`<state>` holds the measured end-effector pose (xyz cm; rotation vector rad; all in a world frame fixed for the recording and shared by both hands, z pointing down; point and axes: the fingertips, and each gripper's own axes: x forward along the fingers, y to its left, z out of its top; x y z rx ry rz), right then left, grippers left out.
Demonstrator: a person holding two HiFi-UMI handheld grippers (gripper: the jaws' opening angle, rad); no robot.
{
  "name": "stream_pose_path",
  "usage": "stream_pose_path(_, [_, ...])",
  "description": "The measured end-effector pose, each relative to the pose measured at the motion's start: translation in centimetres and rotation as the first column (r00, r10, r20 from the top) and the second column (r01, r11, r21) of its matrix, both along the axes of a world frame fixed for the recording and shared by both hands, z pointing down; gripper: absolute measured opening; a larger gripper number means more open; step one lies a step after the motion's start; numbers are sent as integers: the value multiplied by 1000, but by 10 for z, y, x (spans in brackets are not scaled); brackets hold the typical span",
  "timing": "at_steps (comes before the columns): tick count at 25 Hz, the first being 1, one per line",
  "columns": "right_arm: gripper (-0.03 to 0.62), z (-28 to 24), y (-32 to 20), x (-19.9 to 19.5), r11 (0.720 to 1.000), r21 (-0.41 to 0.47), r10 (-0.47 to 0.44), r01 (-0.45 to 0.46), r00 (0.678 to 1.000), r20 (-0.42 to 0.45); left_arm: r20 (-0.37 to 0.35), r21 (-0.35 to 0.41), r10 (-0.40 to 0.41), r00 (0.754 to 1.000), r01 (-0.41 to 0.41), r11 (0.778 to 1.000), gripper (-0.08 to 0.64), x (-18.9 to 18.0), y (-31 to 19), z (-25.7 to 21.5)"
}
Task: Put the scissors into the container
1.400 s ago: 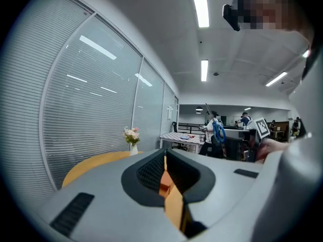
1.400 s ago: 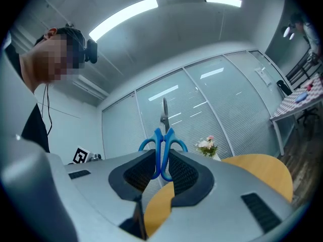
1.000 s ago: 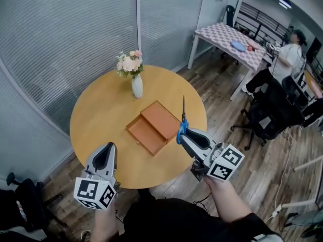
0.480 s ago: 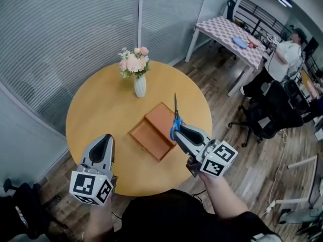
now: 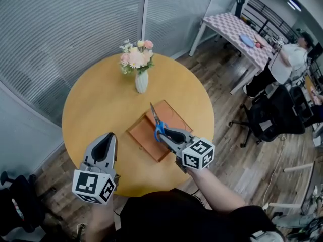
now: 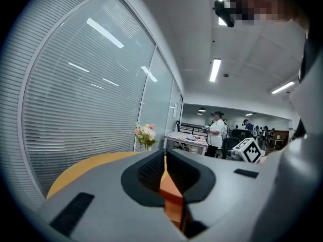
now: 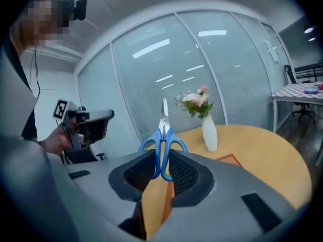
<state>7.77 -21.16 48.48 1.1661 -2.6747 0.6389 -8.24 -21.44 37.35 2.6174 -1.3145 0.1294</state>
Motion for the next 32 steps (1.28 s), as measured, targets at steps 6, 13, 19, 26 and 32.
stream_pose_path(6, [95,102,-11,-14,981,-193,-60,29,986,-157,-27,-39,-26,999,25,999,23,-4,-7,22])
stream_pose_path(13, [95,170,-8,-23,949,-311,-142,50,949,-281,-38,-76,-42,998,39,996,23,-10,-6,39])
stream_pose_path(19, [95,204,-12,-29,922,-385,-193,36,905,-380,-38,-105,-59,998,55,993,23,-22,-9,56])
stream_pose_path(26, [95,233,-11,-32,890,-457,-245,-3,841,-482,-43,-110,-69,997,64,992,23,-35,-5,61])
stream_pose_path(32, [95,241,-3,-29,881,-473,-263,-24,806,-530,-50,-97,-71,996,65,993,23,-47,1,56])
